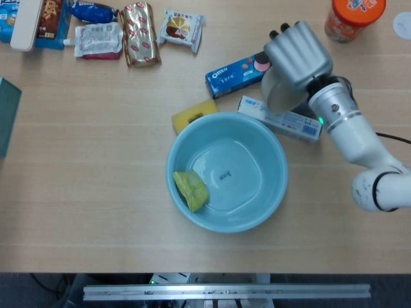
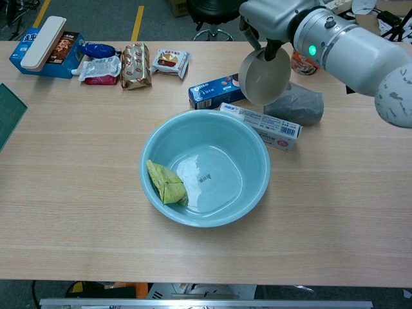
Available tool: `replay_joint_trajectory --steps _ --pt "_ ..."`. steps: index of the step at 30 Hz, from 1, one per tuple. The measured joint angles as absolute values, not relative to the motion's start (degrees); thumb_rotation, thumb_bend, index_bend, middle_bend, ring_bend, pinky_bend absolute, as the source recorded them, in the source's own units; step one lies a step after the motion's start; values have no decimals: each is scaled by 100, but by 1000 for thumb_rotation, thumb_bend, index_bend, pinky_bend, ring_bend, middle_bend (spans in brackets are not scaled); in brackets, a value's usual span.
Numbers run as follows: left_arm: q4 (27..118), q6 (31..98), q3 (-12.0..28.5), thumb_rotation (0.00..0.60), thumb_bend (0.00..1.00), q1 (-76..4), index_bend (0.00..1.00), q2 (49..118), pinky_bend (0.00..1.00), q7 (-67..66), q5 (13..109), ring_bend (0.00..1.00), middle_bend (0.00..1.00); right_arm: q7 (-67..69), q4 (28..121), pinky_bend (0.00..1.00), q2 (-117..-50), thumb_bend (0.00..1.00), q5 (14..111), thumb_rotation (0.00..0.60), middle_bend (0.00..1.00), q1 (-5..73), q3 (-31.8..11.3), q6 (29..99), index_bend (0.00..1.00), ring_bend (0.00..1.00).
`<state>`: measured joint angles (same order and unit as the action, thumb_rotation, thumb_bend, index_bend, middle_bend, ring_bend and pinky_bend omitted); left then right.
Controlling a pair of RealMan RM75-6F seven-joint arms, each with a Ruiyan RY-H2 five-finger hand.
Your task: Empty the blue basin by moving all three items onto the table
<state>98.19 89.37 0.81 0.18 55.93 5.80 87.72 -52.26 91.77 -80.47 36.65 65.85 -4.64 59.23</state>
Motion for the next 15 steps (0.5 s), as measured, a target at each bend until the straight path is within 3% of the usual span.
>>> replay_joint_trajectory --steps 6,15 --pt "9882 8977 52 600 426 58 457 5540 227 545 8792 321 390 -5338 8410 581 -8648 321 3048 600 478 6722 -595 5636 631 413" --pt "9952 8981 53 600 427 67 457 5498 227 465 8783 321 390 -5792 8126 496 -8971 321 2464 600 298 6967 -643 5454 215 266"
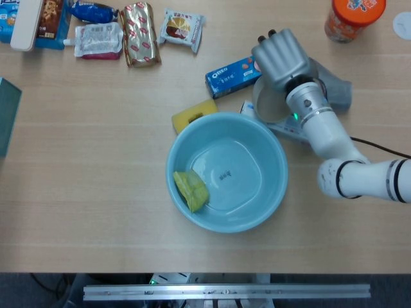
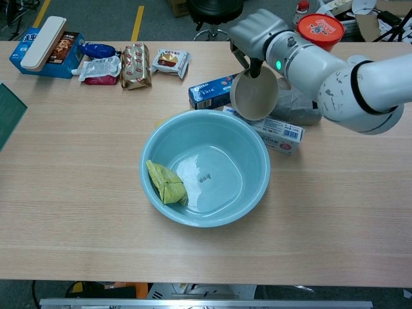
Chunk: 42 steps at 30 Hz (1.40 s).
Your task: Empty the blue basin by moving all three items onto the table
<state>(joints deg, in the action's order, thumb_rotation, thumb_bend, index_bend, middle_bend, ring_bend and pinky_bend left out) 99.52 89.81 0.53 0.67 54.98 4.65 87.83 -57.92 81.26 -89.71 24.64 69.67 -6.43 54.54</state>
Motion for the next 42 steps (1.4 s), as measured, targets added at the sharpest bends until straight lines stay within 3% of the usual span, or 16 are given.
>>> replay_joint_trajectory --steps 4,13,21,30,42 --pt "9959 8973 61 600 427 62 457 5491 227 456 8770 321 390 -5988 8144 475 -8955 321 2173 600 244 7040 -628 5453 123 234" --pt "9998 8942 68 600 426 38 457 5478 227 402 8779 321 390 -5939 8436 466 -8669 322 2136 600 231 7036 -626 5456 89 224" --pt "10084 8944 75 600 427 23 457 5457 227 300 8799 321 390 -5261 9465 466 -8106 308 3076 600 233 6828 -712 5369 89 223" --pt "10211 8974 46 600 427 36 457 5432 227 180 8868 321 390 -4621 10687 466 -7609 125 4585 600 291 6651 -539 4921 130 223" --pt "10240 9063 9 600 427 118 457 5402 227 194 8874 321 390 -4901 10667 466 -8292 79 5021 600 295 6910 -125 4658 139 224"
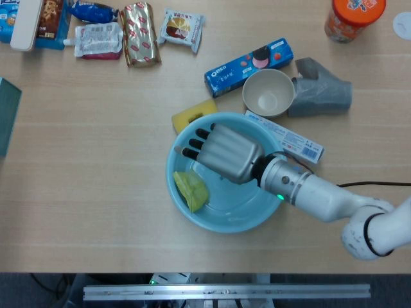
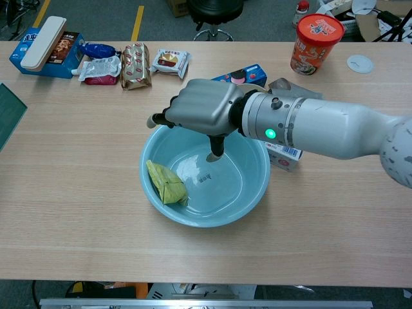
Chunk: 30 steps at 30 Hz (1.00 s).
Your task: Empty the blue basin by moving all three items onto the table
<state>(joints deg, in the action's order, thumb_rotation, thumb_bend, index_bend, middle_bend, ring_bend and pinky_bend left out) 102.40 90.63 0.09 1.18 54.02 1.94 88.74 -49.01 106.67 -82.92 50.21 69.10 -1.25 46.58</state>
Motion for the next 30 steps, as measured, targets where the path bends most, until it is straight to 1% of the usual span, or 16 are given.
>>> replay_joint_trajectory --steps 8,15,21,30 --pt "10187 9069 3 600 427 137 457 5401 227 248 8865 321 390 -5441 10349 466 -8952 80 4798 600 295 7233 18 4751 149 224" --pt "10139 9071 5 600 426 155 457 5398 227 308 8832 321 390 -5785 10139 466 -9336 79 4533 600 295 7476 86 4880 155 224" --pt "10095 9067 13 600 427 166 457 5404 227 344 8798 321 390 -5913 10156 466 -9387 79 4476 600 295 7575 207 4909 181 223" --pt "10087 9048 17 600 427 155 457 5420 227 347 8812 321 390 -5967 10330 466 -9261 79 4476 600 311 7612 414 4962 241 229"
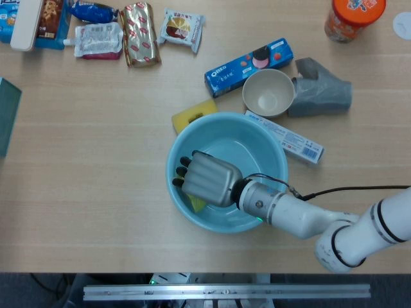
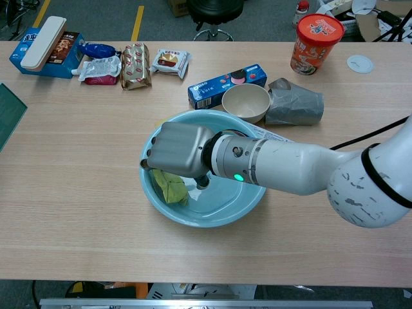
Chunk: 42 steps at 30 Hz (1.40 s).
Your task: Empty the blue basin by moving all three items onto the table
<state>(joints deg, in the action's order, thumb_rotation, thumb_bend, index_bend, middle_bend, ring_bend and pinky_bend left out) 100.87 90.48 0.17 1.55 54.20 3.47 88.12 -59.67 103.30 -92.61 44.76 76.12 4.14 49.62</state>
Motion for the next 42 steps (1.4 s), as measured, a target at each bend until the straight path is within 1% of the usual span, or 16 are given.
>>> replay_joint_trajectory --steps 8,12,17,23,29,31,34,38,42 --pt "10060 9026 19 600 426 144 457 5444 227 361 8814 321 390 -5988 10427 469 -9059 80 4538 600 344 7560 704 4999 303 256" --pt "10057 9014 20 600 427 133 457 5461 227 361 8825 321 390 -5965 10264 477 -9154 86 4541 600 355 7544 700 5010 330 268" --pt "10032 9031 20 600 426 157 457 5449 227 405 8790 321 390 -5951 9963 493 -9428 100 4674 600 398 7515 648 5070 407 301" --pt "10000 9018 13 600 427 164 457 5446 227 436 8781 321 390 -5931 9634 544 -9704 152 4907 600 474 7437 610 5144 542 378" --pt "9979 9014 13 600 426 164 457 5439 227 480 8781 321 390 -5862 9366 576 -9913 173 5195 600 500 7310 567 5213 608 409" --pt "9971 9009 14 600 427 164 457 5435 227 497 8774 321 390 -5827 9334 587 -9943 195 5262 600 511 7272 552 5213 632 421" --pt "9964 9006 14 600 427 163 458 5432 227 513 8776 321 390 -5769 9312 606 -9956 256 5375 600 543 7223 535 5207 679 452" --pt "9955 9002 19 600 427 157 457 5431 227 529 8780 321 390 -5626 9321 633 -9920 369 5583 600 593 7129 519 5206 756 497" --pt "9955 8991 25 600 427 141 458 5433 227 528 8794 321 390 -5495 9387 649 -9793 394 5769 600 622 7022 514 5221 800 527"
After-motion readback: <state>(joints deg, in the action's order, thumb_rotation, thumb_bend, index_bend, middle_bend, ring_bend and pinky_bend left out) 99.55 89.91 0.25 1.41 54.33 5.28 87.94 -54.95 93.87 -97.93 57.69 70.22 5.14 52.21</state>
